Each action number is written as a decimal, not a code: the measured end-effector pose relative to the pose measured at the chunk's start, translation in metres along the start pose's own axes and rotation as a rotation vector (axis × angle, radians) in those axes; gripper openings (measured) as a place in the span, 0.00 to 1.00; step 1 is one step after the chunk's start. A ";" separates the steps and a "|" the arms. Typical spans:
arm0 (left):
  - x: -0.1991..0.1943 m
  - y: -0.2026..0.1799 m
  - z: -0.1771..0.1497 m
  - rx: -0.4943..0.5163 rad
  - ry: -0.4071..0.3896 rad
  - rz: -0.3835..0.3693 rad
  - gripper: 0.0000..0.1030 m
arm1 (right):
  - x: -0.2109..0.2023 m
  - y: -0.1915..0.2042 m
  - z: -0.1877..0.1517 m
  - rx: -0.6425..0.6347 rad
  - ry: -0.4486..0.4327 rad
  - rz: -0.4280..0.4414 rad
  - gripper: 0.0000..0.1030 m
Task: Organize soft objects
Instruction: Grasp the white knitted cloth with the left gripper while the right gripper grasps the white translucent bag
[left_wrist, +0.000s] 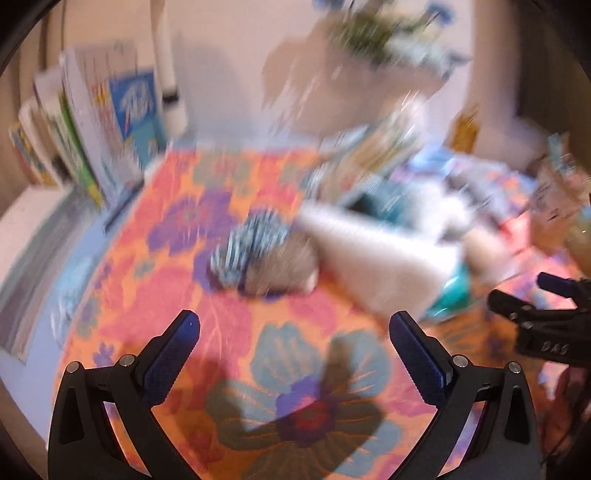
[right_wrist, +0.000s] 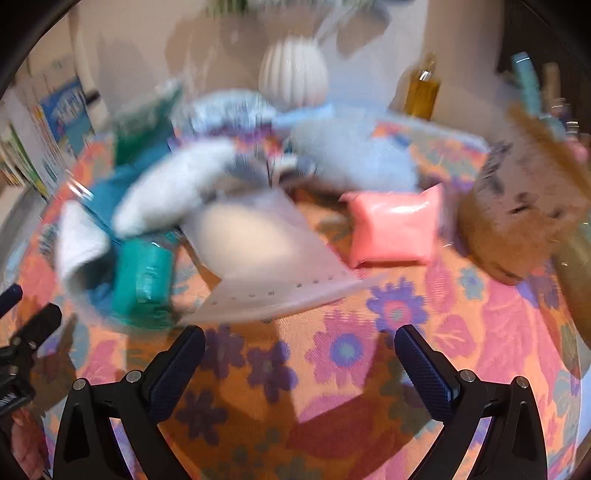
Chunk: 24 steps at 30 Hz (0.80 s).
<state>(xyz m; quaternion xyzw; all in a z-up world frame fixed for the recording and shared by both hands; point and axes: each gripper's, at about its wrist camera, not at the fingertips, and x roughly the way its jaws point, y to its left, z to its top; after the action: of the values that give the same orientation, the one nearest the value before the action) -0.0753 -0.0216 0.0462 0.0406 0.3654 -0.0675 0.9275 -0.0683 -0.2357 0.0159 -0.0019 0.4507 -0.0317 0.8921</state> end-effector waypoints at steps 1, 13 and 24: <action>-0.009 -0.001 0.004 0.001 -0.042 -0.013 0.99 | -0.013 -0.003 -0.001 0.023 -0.074 0.027 1.00; 0.015 -0.021 0.001 -0.071 -0.120 -0.119 0.99 | -0.045 -0.009 -0.006 0.051 -0.357 -0.035 1.00; 0.018 -0.013 0.001 -0.100 -0.096 -0.181 0.99 | -0.034 -0.010 -0.003 0.058 -0.300 -0.046 1.00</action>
<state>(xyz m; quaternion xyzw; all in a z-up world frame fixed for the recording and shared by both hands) -0.0638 -0.0366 0.0341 -0.0422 0.3256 -0.1343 0.9350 -0.0915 -0.2438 0.0417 0.0086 0.3110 -0.0645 0.9482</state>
